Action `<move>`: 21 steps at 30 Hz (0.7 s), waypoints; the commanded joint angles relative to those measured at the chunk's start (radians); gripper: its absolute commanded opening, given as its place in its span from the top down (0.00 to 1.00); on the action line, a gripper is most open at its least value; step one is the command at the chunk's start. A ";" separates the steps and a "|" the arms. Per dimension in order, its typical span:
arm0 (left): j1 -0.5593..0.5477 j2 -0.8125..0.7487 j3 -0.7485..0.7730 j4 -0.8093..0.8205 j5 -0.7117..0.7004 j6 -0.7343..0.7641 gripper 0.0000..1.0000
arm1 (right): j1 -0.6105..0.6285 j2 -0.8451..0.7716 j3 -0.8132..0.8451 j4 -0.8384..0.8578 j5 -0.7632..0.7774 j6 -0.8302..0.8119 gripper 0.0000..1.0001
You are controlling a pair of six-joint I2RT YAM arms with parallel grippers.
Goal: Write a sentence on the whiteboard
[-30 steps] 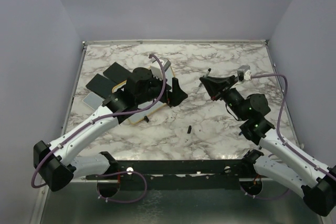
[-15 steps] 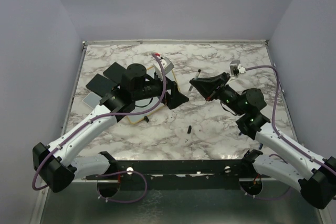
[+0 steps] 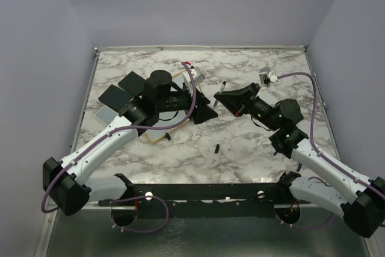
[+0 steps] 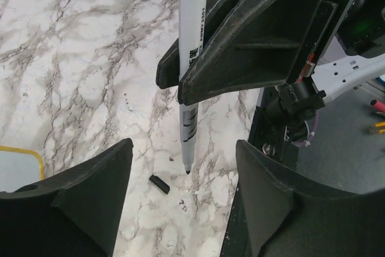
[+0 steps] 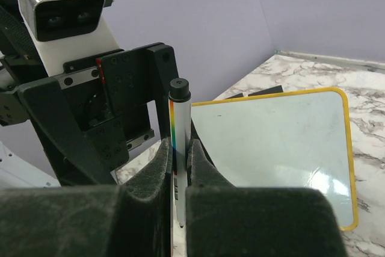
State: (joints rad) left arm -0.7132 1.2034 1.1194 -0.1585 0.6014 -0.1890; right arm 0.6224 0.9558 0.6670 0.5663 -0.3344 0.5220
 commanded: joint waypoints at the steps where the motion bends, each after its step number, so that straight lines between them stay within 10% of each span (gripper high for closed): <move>1: 0.028 -0.017 0.011 0.019 -0.022 0.000 0.25 | 0.003 -0.001 -0.006 0.029 -0.011 -0.008 1.00; 8: 0.186 -0.059 0.036 -0.111 -0.005 0.013 0.10 | 0.003 -0.004 -0.088 0.178 0.140 -0.141 1.00; 21: 0.565 -0.133 0.035 -0.280 -0.417 -0.052 0.06 | 0.032 0.138 -0.171 0.551 0.194 -0.203 0.99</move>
State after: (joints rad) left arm -0.2409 1.1126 1.1759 -0.3916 0.4026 -0.2035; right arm 0.6304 1.0637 0.5156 0.9615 -0.1577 0.3603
